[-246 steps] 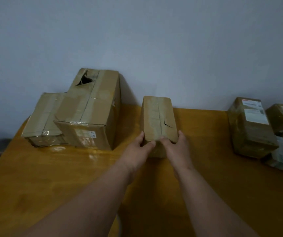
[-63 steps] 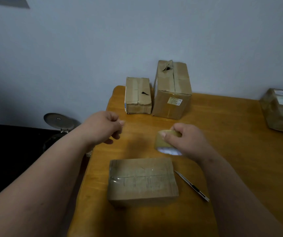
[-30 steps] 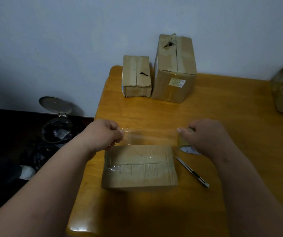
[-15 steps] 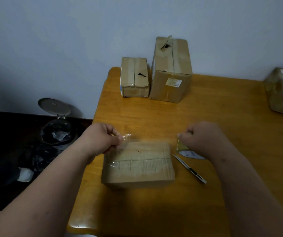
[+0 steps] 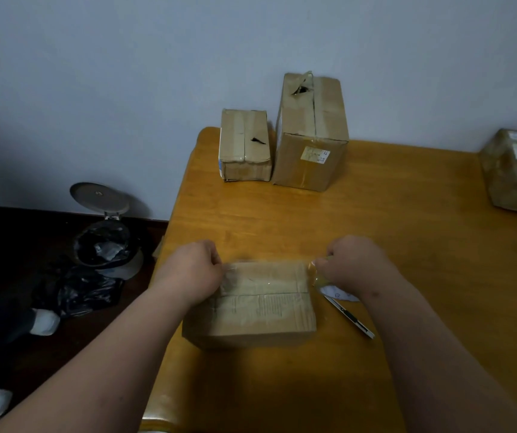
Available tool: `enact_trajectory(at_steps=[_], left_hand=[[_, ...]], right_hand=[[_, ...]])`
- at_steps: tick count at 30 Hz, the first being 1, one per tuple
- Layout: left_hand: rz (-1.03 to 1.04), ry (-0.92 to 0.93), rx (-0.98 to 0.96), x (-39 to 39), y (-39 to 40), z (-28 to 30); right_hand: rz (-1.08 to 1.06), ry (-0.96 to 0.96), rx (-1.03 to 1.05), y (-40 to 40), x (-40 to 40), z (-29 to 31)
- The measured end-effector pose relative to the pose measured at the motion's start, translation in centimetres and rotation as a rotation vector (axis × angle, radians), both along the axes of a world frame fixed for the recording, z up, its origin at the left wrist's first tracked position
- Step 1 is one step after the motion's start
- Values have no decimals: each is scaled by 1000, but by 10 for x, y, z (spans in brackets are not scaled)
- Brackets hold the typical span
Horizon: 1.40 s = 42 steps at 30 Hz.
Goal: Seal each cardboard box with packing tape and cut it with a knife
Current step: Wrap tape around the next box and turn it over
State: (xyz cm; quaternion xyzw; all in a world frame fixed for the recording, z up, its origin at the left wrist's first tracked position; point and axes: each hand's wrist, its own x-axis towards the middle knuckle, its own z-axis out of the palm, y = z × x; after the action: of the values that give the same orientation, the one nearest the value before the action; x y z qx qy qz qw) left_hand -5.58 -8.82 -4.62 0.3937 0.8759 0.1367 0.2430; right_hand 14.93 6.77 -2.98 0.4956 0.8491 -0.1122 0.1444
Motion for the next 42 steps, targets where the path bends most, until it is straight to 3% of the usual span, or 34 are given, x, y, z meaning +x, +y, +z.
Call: enact_trajectory(at_steps=[9,17,19,22,24,25,28,29,31,33,38,42], left_hand=[[-24,77,-32,0,4,-7],[75,143,10,-3,0,-10],[203,-110,90,-4,-2,-13],[447,-814,277,1,-11,-14],[453,-894,343,0,-17,-17],[405,-776,366,-1,-20,-19],[16,68,415,4,-23,-18],[-146,205,450,12,-20,-14],[-455,226,333,31,-12,-10],[-627,246,66,43,-9,-17],[-740,304,-139,42,-7,-22],[-737,327,-126,45,1,-14]], right_hand=[[-2,7,-43,3,-3,-7],[-14,33,-88,4,-3,-8],[-7,39,-90,4,-4,-7],[8,31,-106,5,-3,-7],[22,26,-123,6,-3,-8],[25,30,-130,6,-3,-8],[25,46,-143,6,-4,-12],[17,55,-147,7,-4,-12],[13,62,-153,7,-5,-12],[15,73,-166,7,-4,-11],[-1,91,-198,6,1,-9],[-8,102,-188,5,3,-8]])
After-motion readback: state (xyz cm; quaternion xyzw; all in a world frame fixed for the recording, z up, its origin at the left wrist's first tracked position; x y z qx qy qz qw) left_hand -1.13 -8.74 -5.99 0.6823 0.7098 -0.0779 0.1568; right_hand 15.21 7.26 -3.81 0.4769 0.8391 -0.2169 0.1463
